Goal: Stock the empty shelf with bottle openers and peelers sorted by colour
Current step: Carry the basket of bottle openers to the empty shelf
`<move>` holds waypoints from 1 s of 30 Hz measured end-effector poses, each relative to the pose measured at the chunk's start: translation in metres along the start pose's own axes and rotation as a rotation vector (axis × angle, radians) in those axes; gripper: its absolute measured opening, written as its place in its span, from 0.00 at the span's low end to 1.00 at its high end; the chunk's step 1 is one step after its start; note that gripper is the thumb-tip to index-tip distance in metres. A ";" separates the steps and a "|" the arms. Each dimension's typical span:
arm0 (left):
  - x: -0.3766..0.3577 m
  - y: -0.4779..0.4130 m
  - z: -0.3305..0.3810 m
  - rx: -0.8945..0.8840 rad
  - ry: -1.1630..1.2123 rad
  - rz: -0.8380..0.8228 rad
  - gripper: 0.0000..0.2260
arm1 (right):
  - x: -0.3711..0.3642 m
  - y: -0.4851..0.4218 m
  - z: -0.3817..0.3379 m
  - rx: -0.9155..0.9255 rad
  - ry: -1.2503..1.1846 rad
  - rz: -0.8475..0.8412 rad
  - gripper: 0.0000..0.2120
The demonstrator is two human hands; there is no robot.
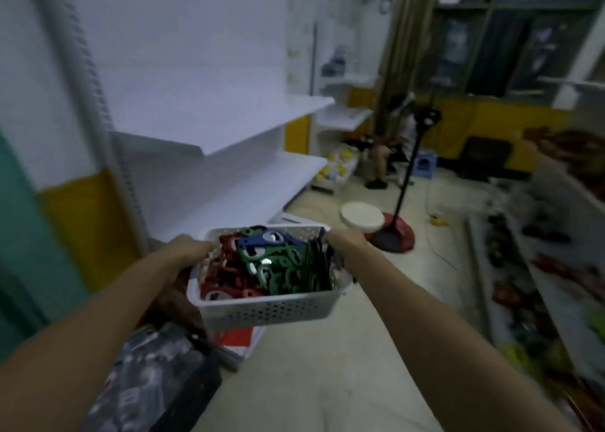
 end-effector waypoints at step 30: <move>-0.349 -0.416 0.173 0.069 -0.070 -0.396 0.13 | 0.170 -0.446 -0.016 -0.394 -0.130 0.180 0.07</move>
Point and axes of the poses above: each hand's wrist, its own y-axis away from the middle knuckle, its own x-axis out of the back of the hand, z = x × y, the point moved 2 cm from there along -y, towards the middle knuckle, and after that the axes turned 7 degrees about -x, right-handed, at the moved point
